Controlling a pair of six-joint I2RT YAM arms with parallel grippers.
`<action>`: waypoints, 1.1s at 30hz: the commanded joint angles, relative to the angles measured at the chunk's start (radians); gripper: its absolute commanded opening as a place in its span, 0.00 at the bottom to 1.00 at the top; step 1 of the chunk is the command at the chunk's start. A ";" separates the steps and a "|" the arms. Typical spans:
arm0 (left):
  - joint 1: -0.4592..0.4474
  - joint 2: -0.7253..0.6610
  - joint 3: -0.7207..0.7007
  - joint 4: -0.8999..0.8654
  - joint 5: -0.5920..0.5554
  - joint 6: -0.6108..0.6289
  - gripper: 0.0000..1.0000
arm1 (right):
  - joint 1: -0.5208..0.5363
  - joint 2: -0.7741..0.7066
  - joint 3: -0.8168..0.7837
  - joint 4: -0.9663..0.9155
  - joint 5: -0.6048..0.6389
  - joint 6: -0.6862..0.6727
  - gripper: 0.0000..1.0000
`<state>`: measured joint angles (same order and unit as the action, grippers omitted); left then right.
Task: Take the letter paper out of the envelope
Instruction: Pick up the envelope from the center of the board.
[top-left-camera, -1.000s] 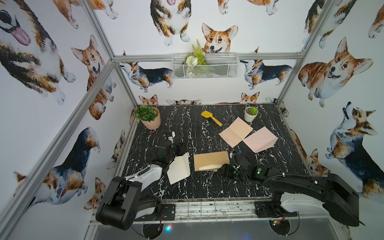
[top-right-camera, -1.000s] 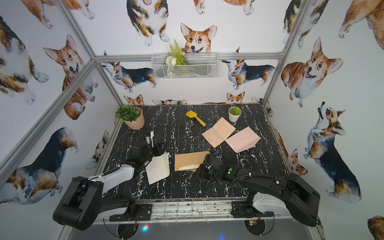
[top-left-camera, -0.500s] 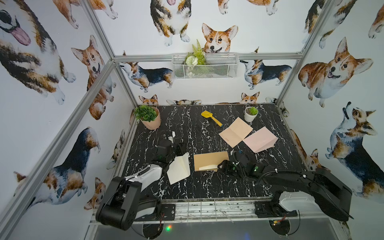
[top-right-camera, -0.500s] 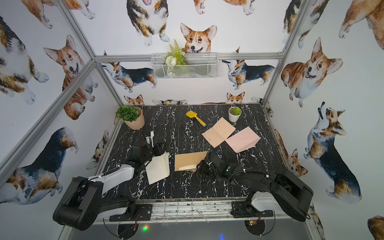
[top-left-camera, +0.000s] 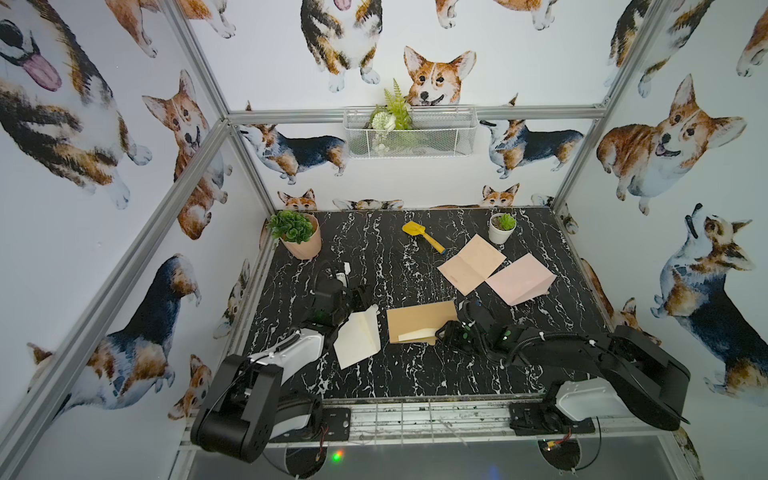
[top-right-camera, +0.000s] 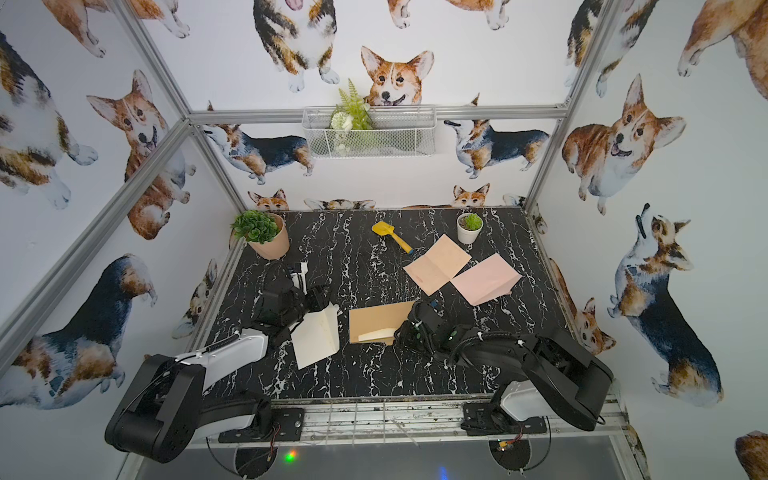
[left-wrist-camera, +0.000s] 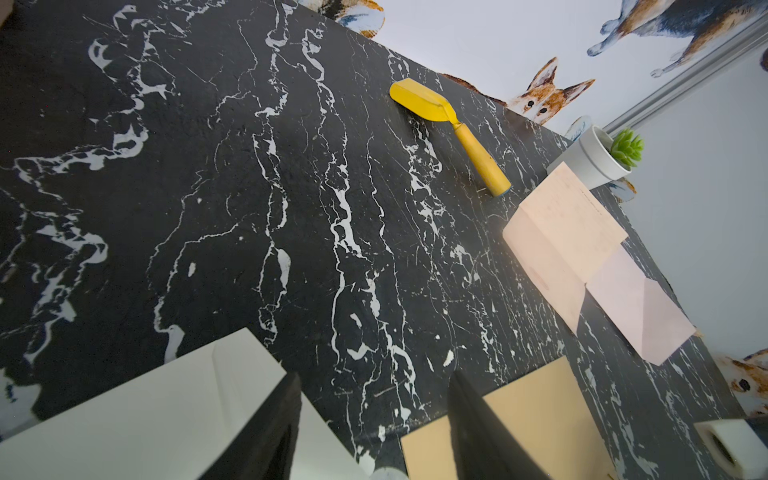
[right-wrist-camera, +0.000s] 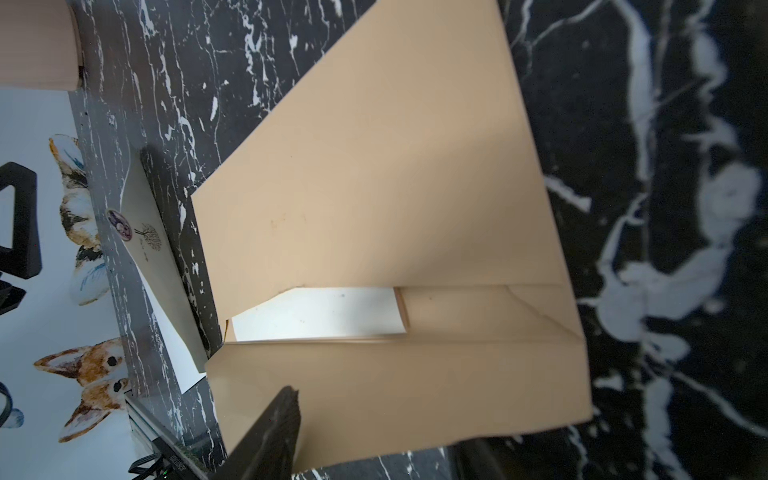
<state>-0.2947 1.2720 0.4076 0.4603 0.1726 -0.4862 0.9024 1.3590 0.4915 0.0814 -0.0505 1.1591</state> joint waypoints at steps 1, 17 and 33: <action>0.002 -0.006 0.005 0.028 -0.003 0.001 0.59 | -0.003 -0.010 0.036 -0.069 0.045 -0.012 0.54; 0.002 -0.021 0.005 0.020 -0.002 0.004 0.59 | -0.117 -0.041 0.090 -0.141 -0.008 -0.159 0.08; -0.023 0.043 0.019 0.259 0.337 0.066 0.52 | -0.172 -0.168 0.219 -0.268 -0.026 -0.689 0.00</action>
<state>-0.3096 1.3338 0.4305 0.6304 0.4404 -0.4603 0.7315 1.2221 0.7059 -0.1841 -0.0853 0.5930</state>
